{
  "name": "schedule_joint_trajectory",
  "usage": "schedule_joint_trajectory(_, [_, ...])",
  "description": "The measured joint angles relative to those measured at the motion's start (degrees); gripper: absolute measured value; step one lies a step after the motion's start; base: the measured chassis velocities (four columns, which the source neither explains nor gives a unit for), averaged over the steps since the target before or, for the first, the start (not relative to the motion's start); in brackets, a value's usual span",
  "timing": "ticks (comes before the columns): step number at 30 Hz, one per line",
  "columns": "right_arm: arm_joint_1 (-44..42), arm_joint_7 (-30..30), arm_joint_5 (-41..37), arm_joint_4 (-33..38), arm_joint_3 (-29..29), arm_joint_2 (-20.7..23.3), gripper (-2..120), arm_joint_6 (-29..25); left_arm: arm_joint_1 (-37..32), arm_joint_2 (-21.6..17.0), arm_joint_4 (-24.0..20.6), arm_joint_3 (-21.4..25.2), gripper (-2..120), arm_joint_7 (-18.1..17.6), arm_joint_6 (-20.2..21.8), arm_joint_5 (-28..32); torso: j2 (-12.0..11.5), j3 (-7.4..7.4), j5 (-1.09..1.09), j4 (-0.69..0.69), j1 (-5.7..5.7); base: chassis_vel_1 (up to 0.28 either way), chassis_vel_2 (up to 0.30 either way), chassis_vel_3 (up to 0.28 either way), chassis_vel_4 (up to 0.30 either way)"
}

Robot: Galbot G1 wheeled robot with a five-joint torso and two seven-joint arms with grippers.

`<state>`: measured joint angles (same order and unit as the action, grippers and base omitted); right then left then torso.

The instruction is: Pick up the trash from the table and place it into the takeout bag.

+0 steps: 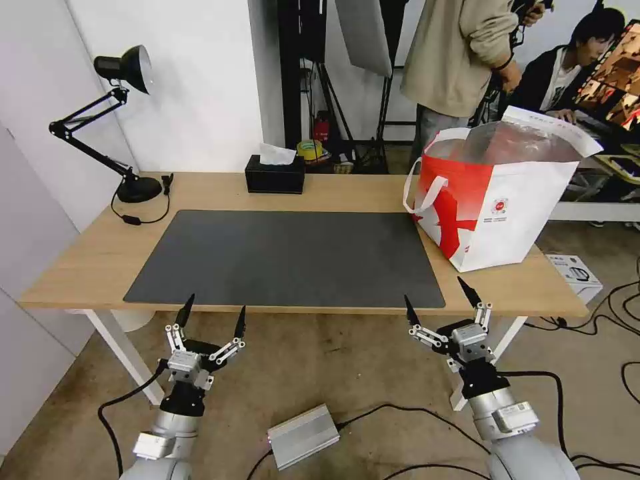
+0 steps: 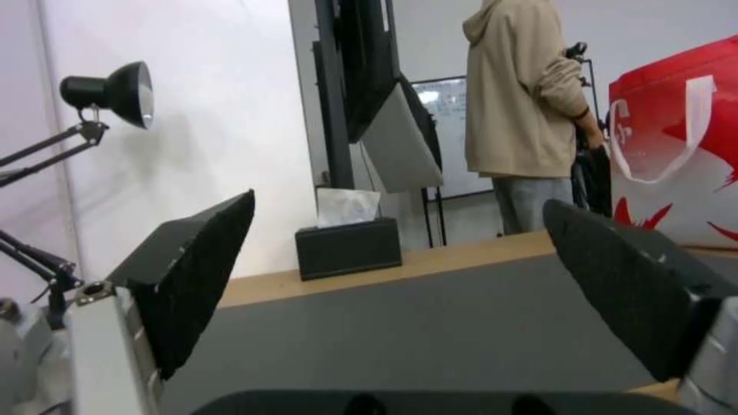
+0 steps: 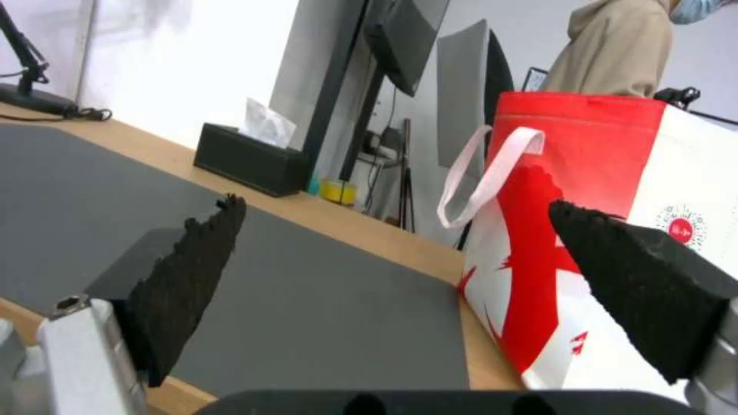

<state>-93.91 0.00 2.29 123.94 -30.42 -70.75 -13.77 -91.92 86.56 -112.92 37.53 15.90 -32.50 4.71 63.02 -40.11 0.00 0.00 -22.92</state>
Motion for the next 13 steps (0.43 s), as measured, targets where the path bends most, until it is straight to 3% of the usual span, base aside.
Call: schedule_joint_trajectory(13, [0.00,0.00,0.00,0.00,0.00,0.00,100,0.00,0.90,-0.32,0.72,-0.43,100,-2.88,-0.60,0.27,0.00,0.00,0.00,0.00,0.00,0.000,0.000,0.000,0.000])
